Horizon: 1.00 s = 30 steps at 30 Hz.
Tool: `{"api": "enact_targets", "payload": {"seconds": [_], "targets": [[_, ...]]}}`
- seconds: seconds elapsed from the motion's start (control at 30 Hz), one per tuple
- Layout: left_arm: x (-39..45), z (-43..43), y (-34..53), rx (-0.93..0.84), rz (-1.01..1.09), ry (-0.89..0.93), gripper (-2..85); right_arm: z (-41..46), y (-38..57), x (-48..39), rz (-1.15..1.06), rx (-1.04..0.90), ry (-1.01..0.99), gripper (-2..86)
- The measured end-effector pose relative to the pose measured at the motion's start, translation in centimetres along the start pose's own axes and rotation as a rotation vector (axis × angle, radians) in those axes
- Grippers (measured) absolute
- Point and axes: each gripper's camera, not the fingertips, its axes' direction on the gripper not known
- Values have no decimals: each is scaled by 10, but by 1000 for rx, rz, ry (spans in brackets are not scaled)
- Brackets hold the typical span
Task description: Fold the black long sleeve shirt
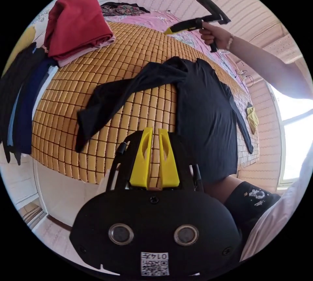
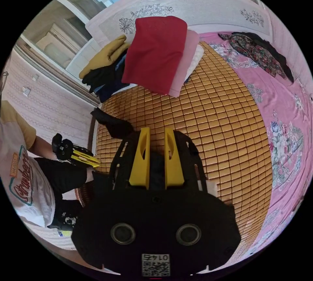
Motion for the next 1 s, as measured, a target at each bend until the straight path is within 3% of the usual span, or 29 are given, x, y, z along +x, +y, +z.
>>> {"api": "enact_targets", "payload": {"seconds": [0.17,0.33,0.63,0.7,0.83,0.93,1.0], "targets": [[-39,-36,5,75,-118,-194,56,46,13,7,188,-140,138,77],[-37,-20,5,-28,-4,-359,61,90,7,3,274,-229,292,53],[-37,-18,-14,-144,149,-428,46,73,0,-7,264,-127,338,-7],[-37,-29,-17,-188,190,-388,31,64,3,-3,288,-95,340,-8],[-52,-97,-19,-216,212,41,18,42,11,5,324,-21,298,-8],[-102,-156,-21,-92,-25,256,20,31,16,9,324,21,252,-7],[-138,-178,-14,-13,-188,182,26,28,16,11,334,38,248,-7]]}}
